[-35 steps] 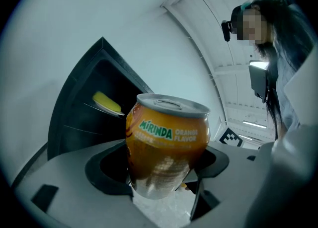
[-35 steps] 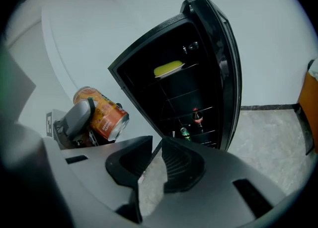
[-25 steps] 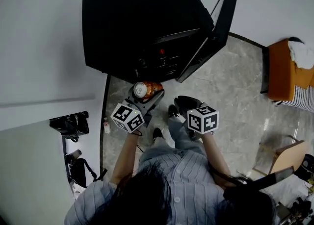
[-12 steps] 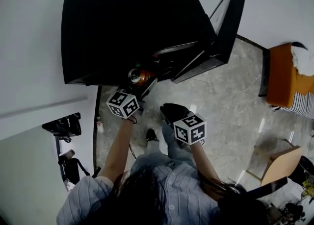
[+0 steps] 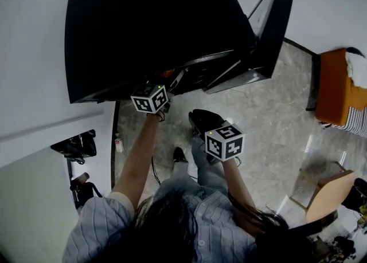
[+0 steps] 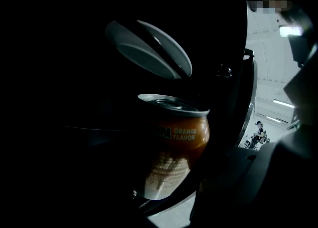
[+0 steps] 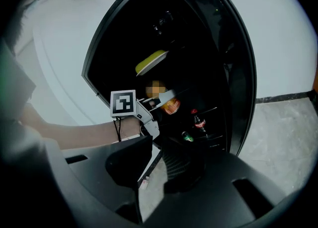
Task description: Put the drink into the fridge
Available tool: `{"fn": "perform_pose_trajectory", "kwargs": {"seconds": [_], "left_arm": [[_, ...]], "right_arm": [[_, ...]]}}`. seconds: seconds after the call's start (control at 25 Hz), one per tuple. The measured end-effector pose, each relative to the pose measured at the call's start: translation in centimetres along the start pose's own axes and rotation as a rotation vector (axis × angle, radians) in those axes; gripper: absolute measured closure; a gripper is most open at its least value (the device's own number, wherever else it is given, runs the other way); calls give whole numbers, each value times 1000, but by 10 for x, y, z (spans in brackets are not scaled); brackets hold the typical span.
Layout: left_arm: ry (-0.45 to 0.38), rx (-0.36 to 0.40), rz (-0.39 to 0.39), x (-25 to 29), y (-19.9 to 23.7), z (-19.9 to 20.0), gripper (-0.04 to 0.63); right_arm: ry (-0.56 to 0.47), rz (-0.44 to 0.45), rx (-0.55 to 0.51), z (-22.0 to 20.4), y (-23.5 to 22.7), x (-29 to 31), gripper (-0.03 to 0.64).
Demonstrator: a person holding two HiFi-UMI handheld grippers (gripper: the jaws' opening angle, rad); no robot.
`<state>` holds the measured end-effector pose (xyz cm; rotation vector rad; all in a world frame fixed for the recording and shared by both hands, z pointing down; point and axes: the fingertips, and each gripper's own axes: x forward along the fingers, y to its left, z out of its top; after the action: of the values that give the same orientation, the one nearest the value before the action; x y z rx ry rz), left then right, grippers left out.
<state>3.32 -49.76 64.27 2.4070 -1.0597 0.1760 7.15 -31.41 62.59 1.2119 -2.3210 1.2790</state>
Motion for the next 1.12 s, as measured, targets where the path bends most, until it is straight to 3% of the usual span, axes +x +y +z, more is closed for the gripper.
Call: {"fn": "perform_pose_trajectory", "kwargs": {"seconds": [0.4, 0.64, 0.8, 1.0, 1.12], "left_arm": [[104, 73, 130, 19, 29, -30, 232], [160, 211, 84, 24, 23, -37, 230], [134, 229, 65, 25, 24, -37, 230], [162, 309, 55, 37, 31, -35, 236], [185, 311, 36, 45, 37, -32, 236]], "right_arm": [[7, -20, 29, -8, -9, -3, 548], [12, -9, 31, -11, -6, 0, 546], [15, -6, 34, -14, -4, 0, 547], [13, -12, 43, -16, -11, -6, 548], [4, -25, 58, -16, -18, -13, 546]]}}
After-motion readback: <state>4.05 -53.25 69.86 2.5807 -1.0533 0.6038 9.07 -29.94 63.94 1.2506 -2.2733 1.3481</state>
